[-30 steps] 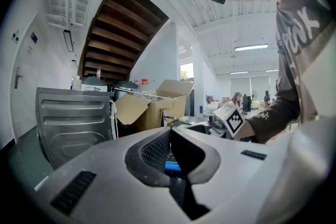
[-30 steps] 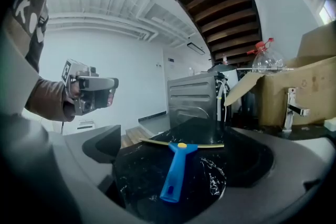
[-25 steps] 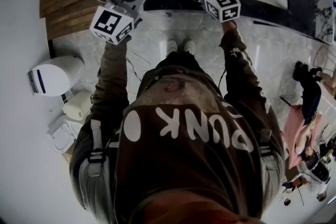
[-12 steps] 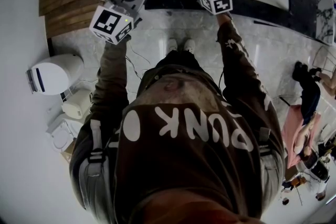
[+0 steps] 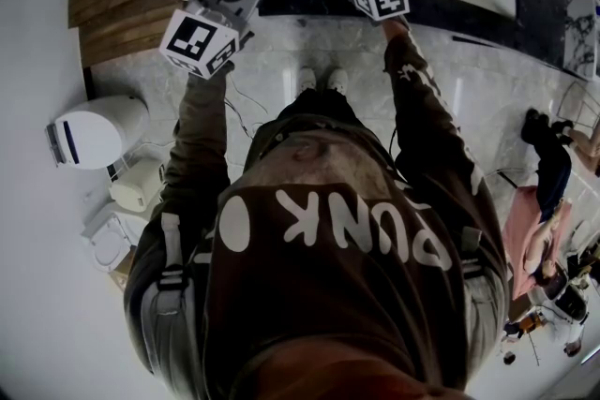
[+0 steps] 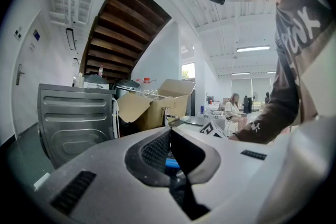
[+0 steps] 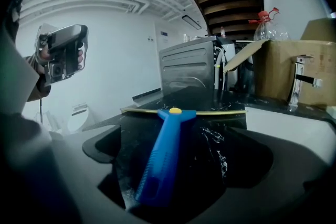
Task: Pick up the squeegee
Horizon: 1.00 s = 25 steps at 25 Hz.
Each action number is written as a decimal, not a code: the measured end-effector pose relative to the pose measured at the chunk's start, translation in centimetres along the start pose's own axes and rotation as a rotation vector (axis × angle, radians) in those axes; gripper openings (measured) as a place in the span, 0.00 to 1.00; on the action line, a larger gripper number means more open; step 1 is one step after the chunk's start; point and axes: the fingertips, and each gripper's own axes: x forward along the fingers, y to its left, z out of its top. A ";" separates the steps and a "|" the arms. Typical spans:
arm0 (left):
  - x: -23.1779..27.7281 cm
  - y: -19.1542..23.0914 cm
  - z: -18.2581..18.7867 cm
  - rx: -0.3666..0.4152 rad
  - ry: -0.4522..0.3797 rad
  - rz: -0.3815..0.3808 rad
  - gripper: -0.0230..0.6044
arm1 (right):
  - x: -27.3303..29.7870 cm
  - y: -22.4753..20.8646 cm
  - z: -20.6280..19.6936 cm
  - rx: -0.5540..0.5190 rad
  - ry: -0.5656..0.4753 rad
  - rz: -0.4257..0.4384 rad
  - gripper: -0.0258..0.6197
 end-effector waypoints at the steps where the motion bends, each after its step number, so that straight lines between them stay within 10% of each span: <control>1: 0.0 0.0 0.0 0.000 -0.001 0.000 0.04 | 0.1 0.0 -0.1 -0.002 0.007 -0.005 0.96; 18: -1.0 -0.1 0.3 0.000 -0.011 0.015 0.04 | 1.6 0.1 -2.2 -0.028 0.211 -0.054 0.91; 25: -1.1 -0.2 0.2 0.004 -0.019 0.016 0.04 | 1.0 0.2 -1.9 -0.066 0.200 -0.060 0.75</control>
